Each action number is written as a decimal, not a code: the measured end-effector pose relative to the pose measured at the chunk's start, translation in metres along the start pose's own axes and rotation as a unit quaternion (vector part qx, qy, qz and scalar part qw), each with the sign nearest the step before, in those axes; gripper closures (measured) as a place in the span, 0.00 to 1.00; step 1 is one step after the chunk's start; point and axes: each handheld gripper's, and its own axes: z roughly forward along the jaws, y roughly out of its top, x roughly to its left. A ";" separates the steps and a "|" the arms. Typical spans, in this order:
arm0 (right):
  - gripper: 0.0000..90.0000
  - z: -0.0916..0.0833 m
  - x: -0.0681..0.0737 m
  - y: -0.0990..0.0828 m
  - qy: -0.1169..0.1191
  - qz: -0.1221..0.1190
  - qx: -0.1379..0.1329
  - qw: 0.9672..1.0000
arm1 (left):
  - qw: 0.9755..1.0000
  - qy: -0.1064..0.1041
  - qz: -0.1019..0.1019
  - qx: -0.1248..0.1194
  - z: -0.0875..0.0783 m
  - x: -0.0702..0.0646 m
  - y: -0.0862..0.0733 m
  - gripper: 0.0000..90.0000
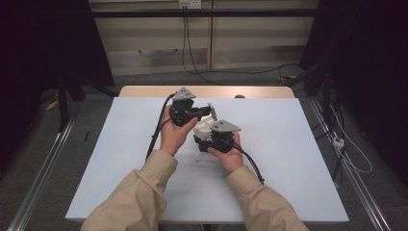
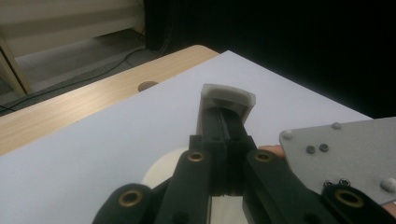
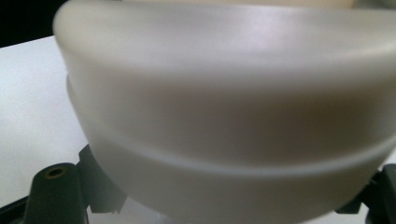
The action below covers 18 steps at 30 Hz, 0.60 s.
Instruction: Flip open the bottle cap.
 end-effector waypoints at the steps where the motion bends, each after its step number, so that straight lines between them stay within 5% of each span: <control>1: 0.21 0.000 0.000 0.000 0.000 0.000 0.000 1.000 | 1.000 0.000 0.000 -0.001 0.000 0.000 0.000 1.00; 18: 0.21 0.000 0.000 0.000 0.000 0.000 0.001 1.000 | 1.000 0.000 0.003 -0.002 0.004 0.001 0.004 1.00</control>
